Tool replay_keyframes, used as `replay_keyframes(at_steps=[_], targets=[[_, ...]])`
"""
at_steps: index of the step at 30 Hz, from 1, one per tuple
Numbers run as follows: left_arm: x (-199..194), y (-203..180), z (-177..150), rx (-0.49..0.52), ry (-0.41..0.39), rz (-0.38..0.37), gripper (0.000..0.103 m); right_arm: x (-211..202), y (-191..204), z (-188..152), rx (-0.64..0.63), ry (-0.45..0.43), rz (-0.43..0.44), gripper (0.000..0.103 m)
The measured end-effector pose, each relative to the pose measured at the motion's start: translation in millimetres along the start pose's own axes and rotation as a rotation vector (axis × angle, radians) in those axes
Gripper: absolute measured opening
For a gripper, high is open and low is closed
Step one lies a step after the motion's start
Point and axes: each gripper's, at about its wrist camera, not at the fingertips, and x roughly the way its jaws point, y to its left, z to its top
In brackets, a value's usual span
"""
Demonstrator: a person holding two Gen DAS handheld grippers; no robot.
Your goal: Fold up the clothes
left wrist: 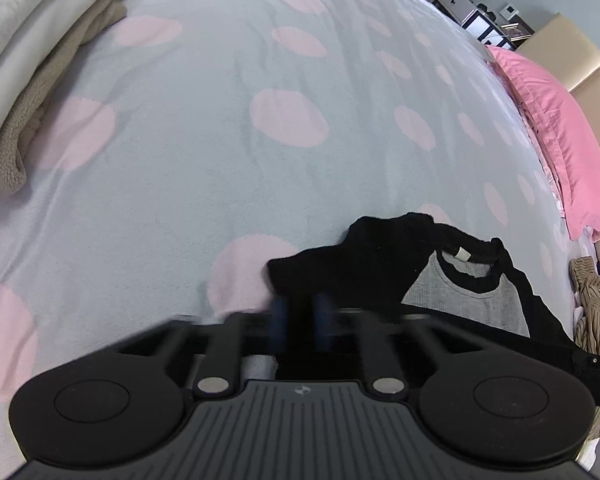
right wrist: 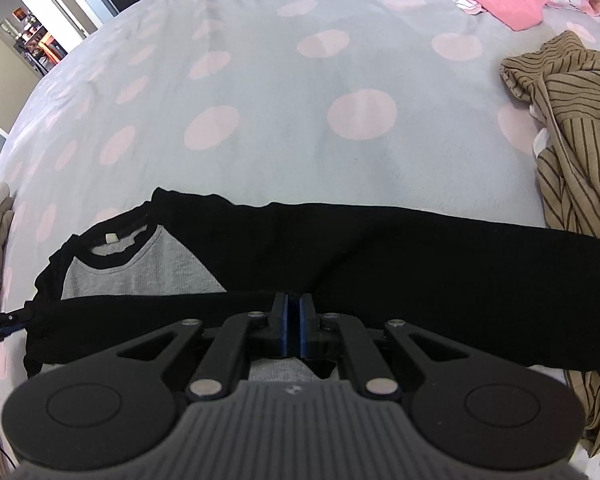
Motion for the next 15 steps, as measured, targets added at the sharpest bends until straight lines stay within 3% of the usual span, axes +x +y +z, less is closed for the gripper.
replay_keyframes(at_steps=[7,13,15], targets=[[-29,4,0,0.013,-0.034,0.02,0.002,-17,-1,1,0.035,0.049,0.048,0.007],[-22,3,1,0.005,-0.054,0.03,0.002,3,1,8,0.033,-0.04,0.036,0.009],[-21,0,0,0.02,-0.061,0.035,0.002,9,-1,7,0.041,-0.075,0.018,0.017]])
